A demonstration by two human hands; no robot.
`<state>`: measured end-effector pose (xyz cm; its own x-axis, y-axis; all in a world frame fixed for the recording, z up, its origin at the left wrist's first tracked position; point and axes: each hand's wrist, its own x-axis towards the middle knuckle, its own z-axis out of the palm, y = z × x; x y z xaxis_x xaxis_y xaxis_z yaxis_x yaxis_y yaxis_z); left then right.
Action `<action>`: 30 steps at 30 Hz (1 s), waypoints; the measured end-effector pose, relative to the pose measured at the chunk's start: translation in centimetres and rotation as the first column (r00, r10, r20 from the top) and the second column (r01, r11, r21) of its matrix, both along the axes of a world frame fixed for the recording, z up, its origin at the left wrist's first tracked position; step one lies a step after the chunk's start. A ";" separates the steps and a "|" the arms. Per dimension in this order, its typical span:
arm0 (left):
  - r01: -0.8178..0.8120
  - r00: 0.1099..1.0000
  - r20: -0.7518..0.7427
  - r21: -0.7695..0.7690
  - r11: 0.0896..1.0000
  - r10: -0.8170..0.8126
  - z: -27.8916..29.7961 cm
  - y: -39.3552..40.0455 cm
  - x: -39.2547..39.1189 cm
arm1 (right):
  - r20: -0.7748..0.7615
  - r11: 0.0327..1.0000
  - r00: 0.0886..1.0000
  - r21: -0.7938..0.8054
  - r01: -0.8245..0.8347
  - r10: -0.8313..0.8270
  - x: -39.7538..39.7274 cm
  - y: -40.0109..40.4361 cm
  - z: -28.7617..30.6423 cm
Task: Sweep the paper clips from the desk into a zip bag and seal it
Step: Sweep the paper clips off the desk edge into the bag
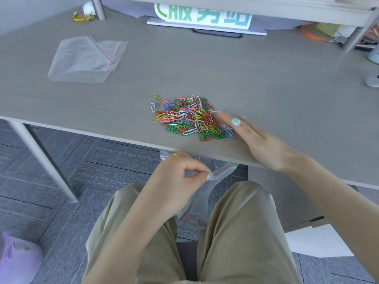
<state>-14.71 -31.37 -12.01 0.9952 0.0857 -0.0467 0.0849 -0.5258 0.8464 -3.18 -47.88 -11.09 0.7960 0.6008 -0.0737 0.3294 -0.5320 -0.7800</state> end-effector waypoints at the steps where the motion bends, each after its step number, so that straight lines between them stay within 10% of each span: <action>1: 0.005 1.000 0.001 0.003 1.000 -0.005 0.0 0.0 0.0 | 0.009 0.999 0.999 -0.004 0.033 -0.033 0.1 -0.3 0.1; 17: 0.007 0.999 0.031 -0.003 1.000 -0.007 0.3 -0.2 0.3 | 0.263 0.915 0.911 -0.338 -0.222 0.318 -4.6 -0.3 -0.9; 30: -0.015 0.999 0.042 -0.014 1.000 0.016 0.4 0.3 0.0 | 0.184 0.979 0.962 -0.065 -0.195 0.204 -4.3 0.0 -0.2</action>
<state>-14.71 -31.02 -11.59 0.9949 0.1007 -0.0063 0.0574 -0.5132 0.8563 -7.46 -47.93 -11.26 0.6625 0.7483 0.0348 0.5710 -0.4744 -0.6700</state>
